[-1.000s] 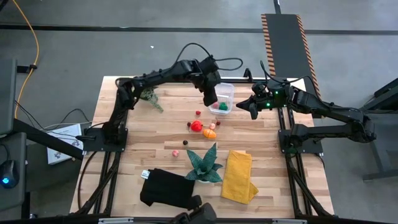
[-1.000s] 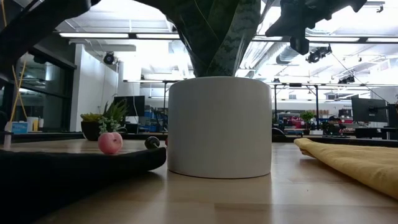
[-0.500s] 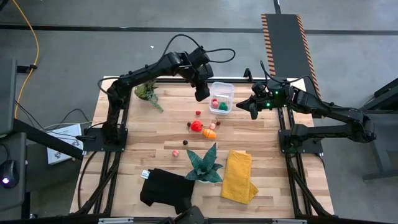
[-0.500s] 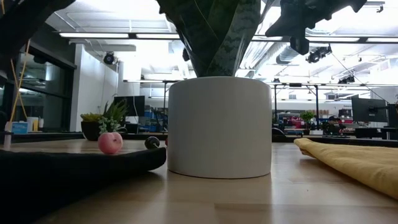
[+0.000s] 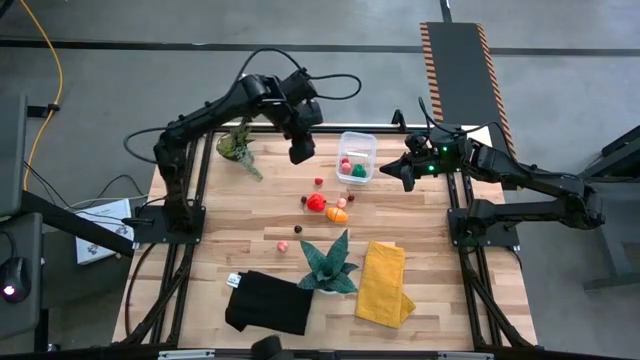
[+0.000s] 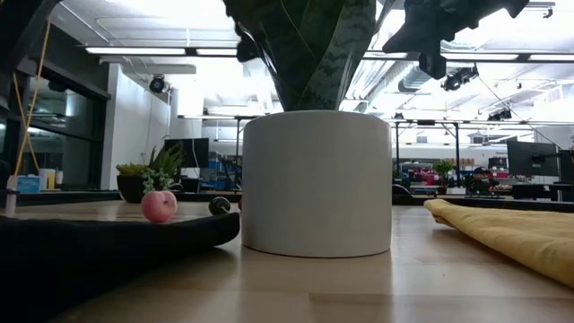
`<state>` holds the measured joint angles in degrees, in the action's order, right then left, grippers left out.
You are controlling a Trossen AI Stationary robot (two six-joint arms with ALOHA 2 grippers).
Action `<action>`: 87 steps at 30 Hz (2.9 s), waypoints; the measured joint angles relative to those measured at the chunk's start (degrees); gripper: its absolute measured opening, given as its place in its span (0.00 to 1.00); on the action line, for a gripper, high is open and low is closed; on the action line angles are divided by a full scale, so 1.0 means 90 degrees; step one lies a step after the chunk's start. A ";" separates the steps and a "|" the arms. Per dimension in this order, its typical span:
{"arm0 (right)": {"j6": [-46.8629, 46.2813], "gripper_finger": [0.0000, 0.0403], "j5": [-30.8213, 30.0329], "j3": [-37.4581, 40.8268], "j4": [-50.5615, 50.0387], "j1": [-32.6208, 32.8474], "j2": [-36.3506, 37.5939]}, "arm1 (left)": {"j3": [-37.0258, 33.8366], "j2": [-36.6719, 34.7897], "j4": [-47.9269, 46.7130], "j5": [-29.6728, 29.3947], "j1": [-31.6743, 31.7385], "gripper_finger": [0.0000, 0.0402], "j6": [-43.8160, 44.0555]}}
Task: Pick and placing Produce into tupperware
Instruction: Put the bottom apricot into the transparent container
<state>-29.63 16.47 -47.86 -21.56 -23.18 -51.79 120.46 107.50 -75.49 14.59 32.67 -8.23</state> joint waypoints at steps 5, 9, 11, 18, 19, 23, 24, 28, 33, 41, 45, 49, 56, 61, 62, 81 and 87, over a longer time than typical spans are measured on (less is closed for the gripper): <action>0.0000 0.00 0.0000 0.0000 0.0000 -0.0001 0.0000 | 0.0000 -0.0309 -0.0503 -0.0001 0.0000 0.01 0.0056; 0.0000 0.00 0.0000 0.0000 0.0000 -0.0001 0.0000 | 0.0000 -0.0541 -0.1020 -0.0002 -0.0005 0.01 0.0107; 0.0002 0.00 0.0000 0.0000 0.0000 0.0000 0.0000 | 0.0000 -0.0645 -0.1342 -0.0002 -0.0005 0.01 0.0109; 0.0000 0.00 0.0000 0.0000 0.0000 -0.0002 0.0000 | -0.0117 -0.1133 -0.1619 0.0055 -0.0005 0.01 0.0153; 0.0000 0.00 0.0000 0.0000 0.0000 0.0000 0.0000 | -0.0146 -0.1226 -0.1614 0.0047 -0.0005 0.01 0.0153; -0.0038 0.00 0.0000 0.0000 0.0000 0.0000 0.0000 | -0.0358 -0.1533 -0.1615 -0.0055 -0.0005 0.01 0.0228; -0.0039 0.00 0.0000 0.0000 0.0000 -0.0002 0.0000 | -0.0434 -0.1633 -0.1613 -0.0058 -0.0005 0.01 0.0229; -0.0039 0.00 0.0000 0.0000 0.0000 0.0000 0.0000 | -0.0839 -0.2023 -0.1616 0.0031 -0.0005 0.01 0.0231; -0.0022 0.00 0.0000 0.0000 0.0000 -0.0001 0.0000 | -0.1744 -0.2569 -0.1489 0.0147 -0.0005 0.01 0.0329; -0.0062 0.00 0.0000 0.0000 0.0000 -0.0002 0.0000 | -0.4383 -0.3914 0.0089 0.0780 -0.0006 0.01 0.0989; -0.0163 0.00 0.0002 0.0000 0.0000 -0.0002 0.0000 | -0.5641 -0.4575 0.0940 0.1203 -0.0010 0.01 0.1441; -0.0256 0.00 0.0028 0.0000 0.0000 0.0000 0.0000 | -0.6696 -0.5159 0.1516 0.1505 -0.0010 0.01 0.1730; -0.0407 0.00 0.0046 0.0000 0.0000 -0.0002 0.0000 | -0.8125 -0.5812 0.2823 0.2126 -0.0010 0.01 0.2206; -0.0569 0.00 0.0044 0.0000 0.0000 -0.0002 0.0000 | -0.8830 -0.5799 0.3703 0.2524 -0.0098 0.01 0.2346; -0.0610 0.00 0.0044 0.0000 0.0000 -0.0002 0.0000 | -0.8945 -0.5765 0.3787 0.2521 -0.0168 0.01 0.2313; -0.0714 0.00 -0.0344 0.0000 0.0000 0.0000 0.0000 | -0.9721 -0.5476 0.4820 0.0130 -0.2309 0.03 0.1112; -0.0655 0.00 -0.0613 0.0000 0.0002 0.0000 0.0000 | -0.9721 -0.5476 0.5104 -0.0241 -0.2783 0.18 0.1127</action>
<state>-35.52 10.95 -47.86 -21.54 -23.18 -51.79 32.97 58.22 -29.56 12.42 7.62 1.91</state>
